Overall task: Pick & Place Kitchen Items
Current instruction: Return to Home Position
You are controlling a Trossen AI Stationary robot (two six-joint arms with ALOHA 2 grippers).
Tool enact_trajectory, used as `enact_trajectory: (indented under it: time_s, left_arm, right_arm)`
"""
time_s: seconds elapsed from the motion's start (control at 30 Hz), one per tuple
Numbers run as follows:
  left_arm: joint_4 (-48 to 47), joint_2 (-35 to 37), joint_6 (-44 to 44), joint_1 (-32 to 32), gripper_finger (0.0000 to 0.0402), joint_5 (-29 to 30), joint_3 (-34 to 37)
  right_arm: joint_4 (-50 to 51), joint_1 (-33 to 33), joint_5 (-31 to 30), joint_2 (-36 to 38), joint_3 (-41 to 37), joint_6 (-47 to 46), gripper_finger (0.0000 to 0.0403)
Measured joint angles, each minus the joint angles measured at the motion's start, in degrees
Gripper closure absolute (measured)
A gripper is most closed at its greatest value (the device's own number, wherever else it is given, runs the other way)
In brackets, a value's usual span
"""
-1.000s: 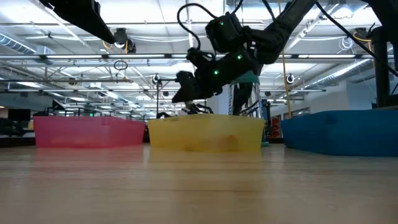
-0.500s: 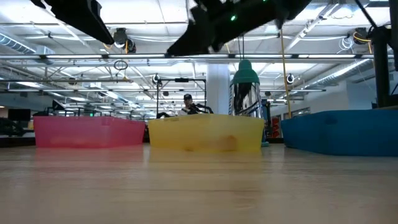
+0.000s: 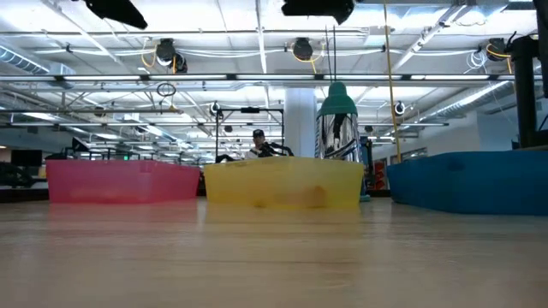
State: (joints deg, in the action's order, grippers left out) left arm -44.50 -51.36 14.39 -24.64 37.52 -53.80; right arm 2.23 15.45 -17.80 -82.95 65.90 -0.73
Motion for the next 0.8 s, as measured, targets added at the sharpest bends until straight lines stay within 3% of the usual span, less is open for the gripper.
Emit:
enact_trajectory:
  time_s: [0.4, 0.63, 0.8]
  left_arm:
    - [-5.64, 14.73, 2.65, 0.78, 0.0256, 0.07, 0.00]
    - [-5.20, 20.45, 0.81, 0.78, 0.0256, 0.66, 2.33]
    - [-2.43, 26.13, 3.70, 0.78, 0.0256, 4.94, 8.79]
  right_arm:
    - [7.73, 2.55, 0.06, 9.40, -1.60, -4.86, 0.0251]
    - [1.22, 2.55, 0.08, 19.75, -13.90, -5.26, 0.0252]
    - [-7.20, 2.55, 0.06, 30.95, -25.52, -4.62, 0.0252]
